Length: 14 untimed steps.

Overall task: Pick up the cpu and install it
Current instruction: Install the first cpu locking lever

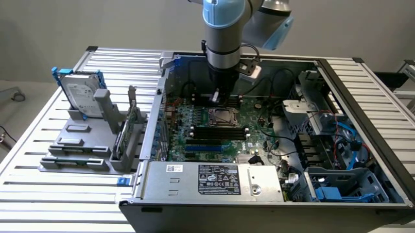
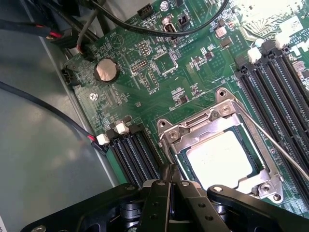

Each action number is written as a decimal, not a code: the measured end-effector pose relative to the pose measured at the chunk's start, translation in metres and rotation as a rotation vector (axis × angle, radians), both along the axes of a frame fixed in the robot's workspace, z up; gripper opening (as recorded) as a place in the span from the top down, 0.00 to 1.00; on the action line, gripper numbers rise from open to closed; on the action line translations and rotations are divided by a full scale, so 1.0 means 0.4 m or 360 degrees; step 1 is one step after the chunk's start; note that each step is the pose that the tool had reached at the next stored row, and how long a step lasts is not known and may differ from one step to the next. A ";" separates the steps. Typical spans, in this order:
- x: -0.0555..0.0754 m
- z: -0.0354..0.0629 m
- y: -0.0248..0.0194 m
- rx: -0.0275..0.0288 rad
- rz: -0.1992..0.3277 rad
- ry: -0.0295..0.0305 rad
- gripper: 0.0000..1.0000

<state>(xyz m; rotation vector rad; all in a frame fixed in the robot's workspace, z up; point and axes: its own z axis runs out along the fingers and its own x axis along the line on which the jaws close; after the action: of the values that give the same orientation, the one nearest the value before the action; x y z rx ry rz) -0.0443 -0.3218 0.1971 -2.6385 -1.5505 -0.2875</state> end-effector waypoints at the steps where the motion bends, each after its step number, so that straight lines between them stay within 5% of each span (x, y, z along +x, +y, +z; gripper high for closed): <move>1: 0.001 0.000 0.000 0.00000 0.0000 0.00000 0.89; 14: 0.014 -0.003 0.000 -0.00007 0.0003 0.00002 0.89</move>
<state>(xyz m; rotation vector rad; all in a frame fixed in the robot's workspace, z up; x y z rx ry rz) -0.0386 -0.3218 0.1959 -2.6372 -1.5532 -0.2869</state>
